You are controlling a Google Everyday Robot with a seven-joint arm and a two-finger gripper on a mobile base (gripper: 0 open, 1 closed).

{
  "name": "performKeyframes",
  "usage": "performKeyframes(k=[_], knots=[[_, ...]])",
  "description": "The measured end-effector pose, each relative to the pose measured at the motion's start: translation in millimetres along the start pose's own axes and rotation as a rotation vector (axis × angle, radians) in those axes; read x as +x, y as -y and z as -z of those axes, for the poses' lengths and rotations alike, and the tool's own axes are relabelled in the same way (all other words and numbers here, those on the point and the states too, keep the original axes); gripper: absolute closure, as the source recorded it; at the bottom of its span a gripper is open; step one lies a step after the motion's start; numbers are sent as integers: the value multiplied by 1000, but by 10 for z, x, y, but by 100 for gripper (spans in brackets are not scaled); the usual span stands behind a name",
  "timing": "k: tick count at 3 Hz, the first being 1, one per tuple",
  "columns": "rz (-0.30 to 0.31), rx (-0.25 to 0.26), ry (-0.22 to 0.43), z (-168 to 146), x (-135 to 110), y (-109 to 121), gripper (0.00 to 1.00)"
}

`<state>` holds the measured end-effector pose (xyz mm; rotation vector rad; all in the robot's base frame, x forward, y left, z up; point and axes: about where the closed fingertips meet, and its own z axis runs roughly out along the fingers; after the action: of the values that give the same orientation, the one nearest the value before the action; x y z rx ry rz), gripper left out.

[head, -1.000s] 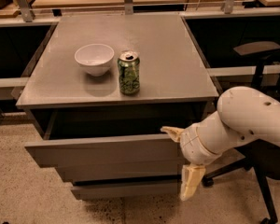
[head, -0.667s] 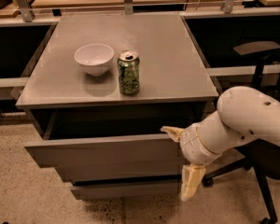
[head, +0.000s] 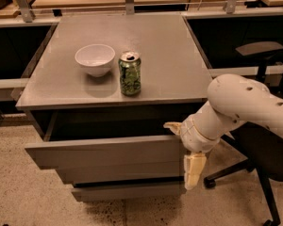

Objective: Open top drawer

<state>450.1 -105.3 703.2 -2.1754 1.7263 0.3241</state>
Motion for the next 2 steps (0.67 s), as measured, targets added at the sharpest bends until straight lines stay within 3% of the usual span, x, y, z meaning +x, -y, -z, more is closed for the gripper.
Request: performKeyframes(k=[1,2], knots=[[-2,-37,-15,-38,66,131,0],[-4,-98,-19,-137,98,178,25]])
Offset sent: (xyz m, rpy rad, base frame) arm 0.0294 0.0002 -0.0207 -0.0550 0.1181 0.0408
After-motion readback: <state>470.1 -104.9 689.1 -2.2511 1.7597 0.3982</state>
